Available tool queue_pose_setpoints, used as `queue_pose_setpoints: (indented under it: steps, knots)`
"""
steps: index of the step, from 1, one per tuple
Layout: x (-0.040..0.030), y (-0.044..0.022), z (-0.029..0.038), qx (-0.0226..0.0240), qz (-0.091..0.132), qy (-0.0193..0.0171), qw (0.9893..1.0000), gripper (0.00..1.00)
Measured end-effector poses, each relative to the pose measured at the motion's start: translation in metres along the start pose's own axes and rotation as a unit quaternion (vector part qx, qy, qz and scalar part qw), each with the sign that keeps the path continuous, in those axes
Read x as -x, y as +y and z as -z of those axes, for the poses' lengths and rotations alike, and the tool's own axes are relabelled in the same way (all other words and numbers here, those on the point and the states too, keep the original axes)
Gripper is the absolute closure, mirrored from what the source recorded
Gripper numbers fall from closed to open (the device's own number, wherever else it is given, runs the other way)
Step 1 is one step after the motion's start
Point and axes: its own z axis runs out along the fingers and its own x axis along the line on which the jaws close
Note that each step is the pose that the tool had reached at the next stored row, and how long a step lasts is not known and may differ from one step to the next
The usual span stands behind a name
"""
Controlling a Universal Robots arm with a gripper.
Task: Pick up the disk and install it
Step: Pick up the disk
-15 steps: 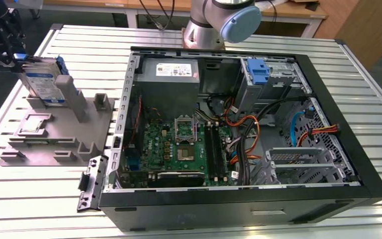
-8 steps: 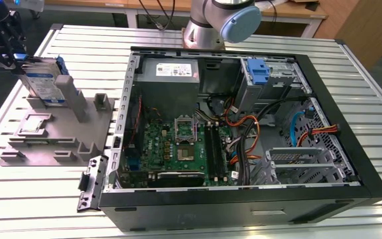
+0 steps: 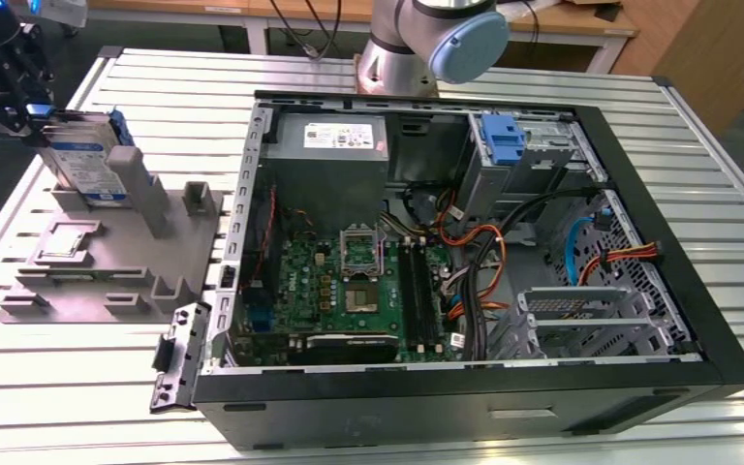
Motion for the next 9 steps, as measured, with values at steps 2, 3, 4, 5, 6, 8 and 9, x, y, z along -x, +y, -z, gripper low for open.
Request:
queue_pose_setpoints:
  steps: [2, 3, 4, 5, 6, 8, 9]
  knots:
    - [-0.0001, -0.0003, -0.0011, 0.0000, -0.001, 0.0000, 1.0000, 0.53]
    - [-0.0001, -0.0007, -0.0018, 0.0000, -0.002, 0.0000, 1.0000, 0.53]
    - [-0.0001, -0.0010, -0.0023, -0.0001, -0.003, 0.0000, 1.0000, 0.53]
    - [-0.0001, -0.0012, -0.0028, -0.0002, -0.005, -0.0001, 1.0000, 0.53]
    - [-0.0001, -0.0015, -0.0031, -0.0003, -0.007, -0.0002, 1.0000, 0.53]
    - [-0.0002, -0.0017, -0.0034, -0.0005, -0.012, -0.0002, 0.9999, 0.53]
    - [-0.0002, -0.0018, -0.0036, -0.0005, -0.013, -0.0002, 0.9999, 0.53]
